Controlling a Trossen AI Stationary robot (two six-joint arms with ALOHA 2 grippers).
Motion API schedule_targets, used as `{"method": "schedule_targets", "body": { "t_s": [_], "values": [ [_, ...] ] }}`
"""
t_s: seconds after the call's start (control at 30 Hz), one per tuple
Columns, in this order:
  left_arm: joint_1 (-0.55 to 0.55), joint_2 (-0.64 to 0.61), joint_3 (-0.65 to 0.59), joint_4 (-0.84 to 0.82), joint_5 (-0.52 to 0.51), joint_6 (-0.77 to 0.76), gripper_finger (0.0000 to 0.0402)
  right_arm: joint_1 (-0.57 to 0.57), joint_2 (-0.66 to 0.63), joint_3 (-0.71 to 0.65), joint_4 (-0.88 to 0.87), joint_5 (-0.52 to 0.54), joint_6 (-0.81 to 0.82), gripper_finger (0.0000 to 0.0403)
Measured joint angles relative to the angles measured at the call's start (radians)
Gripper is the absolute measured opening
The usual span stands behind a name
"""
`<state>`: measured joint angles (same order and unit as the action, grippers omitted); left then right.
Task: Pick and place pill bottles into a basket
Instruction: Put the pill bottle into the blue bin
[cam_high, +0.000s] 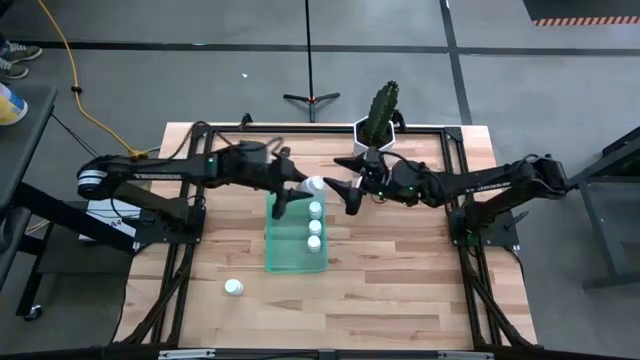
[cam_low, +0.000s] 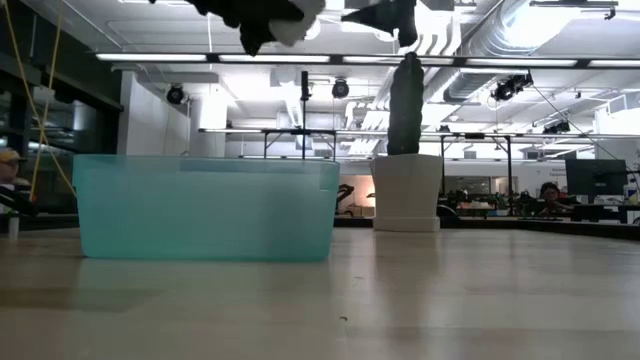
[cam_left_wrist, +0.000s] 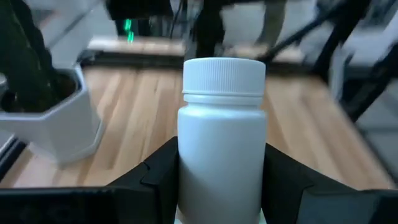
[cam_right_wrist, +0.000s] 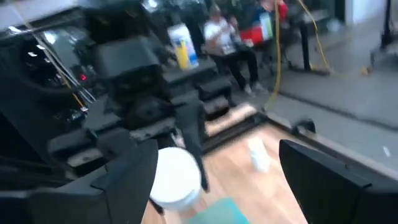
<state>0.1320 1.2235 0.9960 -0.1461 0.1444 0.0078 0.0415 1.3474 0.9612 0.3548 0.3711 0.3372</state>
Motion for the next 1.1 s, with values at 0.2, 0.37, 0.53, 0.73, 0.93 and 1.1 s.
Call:
{"method": "schedule_targets", "body": {
  "t_s": [0.2,0.37,0.53,0.73,0.93,1.1],
  "values": [
    [0.066,-0.102,-0.169,0.385,0.137,-0.175,0.0201,-0.008,-0.001,-0.001,0.007,-0.060,-0.026,0.0325],
    [0.061,-0.094,-0.263,0.628,0.153,-0.276,0.0201,-0.034,-0.001,-0.001,0.081,-0.137,-0.023,0.0325],
    [0.035,-0.051,-0.264,0.674,0.101,-0.275,0.0201,-0.061,-0.002,0.000,0.120,-0.196,-0.021,0.0325],
    [0.038,-0.011,-0.263,0.782,0.078,-0.283,0.0201,-0.089,-0.001,0.000,0.115,-0.244,-0.002,0.0326],
    [0.038,0.000,-0.263,0.856,0.060,-0.310,0.0202,-0.107,-0.001,0.000,0.097,-0.325,0.010,0.0326],
    [0.038,0.000,-0.263,0.936,0.032,-0.329,0.0202,-0.108,-0.001,0.000,0.054,-0.356,0.010,0.0326]
  ]
}}
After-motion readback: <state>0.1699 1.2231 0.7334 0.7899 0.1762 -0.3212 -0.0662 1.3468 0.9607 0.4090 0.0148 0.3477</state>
